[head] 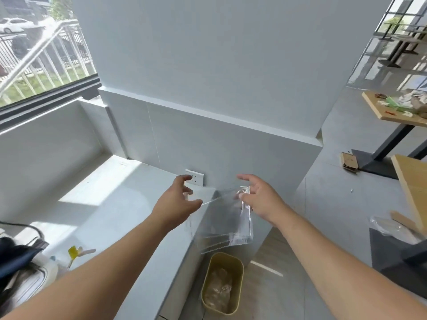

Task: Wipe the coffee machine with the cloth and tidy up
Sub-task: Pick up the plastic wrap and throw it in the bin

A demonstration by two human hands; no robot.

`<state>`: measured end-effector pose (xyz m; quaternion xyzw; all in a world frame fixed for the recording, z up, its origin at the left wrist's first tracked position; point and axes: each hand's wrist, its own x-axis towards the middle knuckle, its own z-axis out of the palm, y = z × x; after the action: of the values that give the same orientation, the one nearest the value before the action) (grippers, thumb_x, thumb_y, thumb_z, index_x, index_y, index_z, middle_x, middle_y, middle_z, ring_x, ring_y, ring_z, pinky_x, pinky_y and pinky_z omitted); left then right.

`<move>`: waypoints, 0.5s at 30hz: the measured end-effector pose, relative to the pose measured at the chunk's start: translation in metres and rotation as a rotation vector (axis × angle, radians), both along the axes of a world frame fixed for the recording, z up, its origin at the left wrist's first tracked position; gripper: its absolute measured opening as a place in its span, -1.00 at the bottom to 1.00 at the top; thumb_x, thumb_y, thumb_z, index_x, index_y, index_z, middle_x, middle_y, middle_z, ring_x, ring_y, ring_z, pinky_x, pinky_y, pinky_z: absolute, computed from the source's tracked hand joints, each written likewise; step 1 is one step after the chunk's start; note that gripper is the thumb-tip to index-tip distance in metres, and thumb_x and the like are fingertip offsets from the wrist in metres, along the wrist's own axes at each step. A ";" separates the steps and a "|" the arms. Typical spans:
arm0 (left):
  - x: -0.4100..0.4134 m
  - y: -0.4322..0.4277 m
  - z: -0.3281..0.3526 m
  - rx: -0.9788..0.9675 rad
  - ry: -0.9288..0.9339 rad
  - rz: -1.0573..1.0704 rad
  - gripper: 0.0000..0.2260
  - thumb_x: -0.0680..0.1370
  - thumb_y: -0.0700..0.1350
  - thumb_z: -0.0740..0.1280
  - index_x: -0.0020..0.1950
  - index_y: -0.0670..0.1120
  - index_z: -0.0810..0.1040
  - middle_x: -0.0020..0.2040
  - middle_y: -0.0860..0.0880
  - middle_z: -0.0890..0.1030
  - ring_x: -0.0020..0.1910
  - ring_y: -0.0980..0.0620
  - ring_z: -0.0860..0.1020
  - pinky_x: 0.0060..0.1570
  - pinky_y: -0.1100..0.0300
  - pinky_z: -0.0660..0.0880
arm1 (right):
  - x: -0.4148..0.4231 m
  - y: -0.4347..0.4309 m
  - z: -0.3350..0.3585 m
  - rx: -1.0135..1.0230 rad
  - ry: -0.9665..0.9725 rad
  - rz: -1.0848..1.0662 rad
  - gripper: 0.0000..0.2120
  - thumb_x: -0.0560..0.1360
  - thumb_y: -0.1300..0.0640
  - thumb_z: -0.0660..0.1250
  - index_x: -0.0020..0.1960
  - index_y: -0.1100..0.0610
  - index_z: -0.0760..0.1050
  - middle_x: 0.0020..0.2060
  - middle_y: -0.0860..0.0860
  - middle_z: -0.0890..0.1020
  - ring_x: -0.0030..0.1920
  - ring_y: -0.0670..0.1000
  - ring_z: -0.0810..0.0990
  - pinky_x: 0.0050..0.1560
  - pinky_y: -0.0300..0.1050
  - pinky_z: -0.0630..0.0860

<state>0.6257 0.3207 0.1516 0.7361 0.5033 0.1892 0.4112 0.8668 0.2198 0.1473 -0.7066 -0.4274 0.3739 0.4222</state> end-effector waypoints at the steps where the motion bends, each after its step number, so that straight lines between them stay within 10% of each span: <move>1: 0.005 0.001 -0.002 0.087 0.100 -0.021 -0.29 0.45 0.10 0.51 0.54 0.17 0.30 0.35 0.10 0.54 0.24 0.06 0.54 0.03 0.14 0.58 | 0.002 0.002 -0.003 0.003 -0.025 0.005 -0.63 0.59 0.28 0.37 0.21 -0.16 0.56 -0.12 -0.01 0.78 -0.22 -0.03 0.64 -0.11 -0.14 0.50; 5: 0.025 0.005 -0.011 0.308 0.376 -0.205 -0.30 0.45 0.21 0.48 0.56 0.13 0.37 0.52 0.09 0.47 0.49 -0.05 0.39 0.46 -0.04 0.36 | 0.007 0.007 -0.015 -0.016 -0.124 0.022 -0.77 0.58 0.25 0.39 -0.05 -0.10 0.64 -0.16 -0.14 0.77 -0.15 -0.10 0.70 0.01 -0.09 0.62; 9: 0.043 0.008 -0.024 0.440 0.513 -0.303 -0.80 0.60 0.10 0.33 0.15 0.12 0.68 0.13 0.11 0.73 0.15 -0.03 0.62 0.23 0.06 0.43 | 0.010 0.001 -0.021 -0.060 -0.282 0.059 -0.86 0.54 0.12 0.41 -0.09 -0.13 0.59 -0.18 -0.13 0.72 -0.19 -0.11 0.64 -0.22 -0.20 0.53; 15: 0.068 0.008 -0.045 0.642 0.627 -0.390 -0.78 0.64 0.09 0.25 0.07 0.10 0.69 -0.02 0.08 0.71 0.05 -0.05 0.59 0.14 0.09 0.38 | -0.001 -0.004 -0.034 -0.025 -0.755 0.387 -0.69 0.59 0.06 0.30 0.21 -0.19 0.26 0.13 -0.10 0.65 -0.12 -0.01 0.62 -0.20 -0.13 0.54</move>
<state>0.6939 0.3283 0.1068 0.9278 0.3718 0.0232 0.0198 0.8662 0.2154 0.1137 -0.7057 -0.6723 0.1663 0.1492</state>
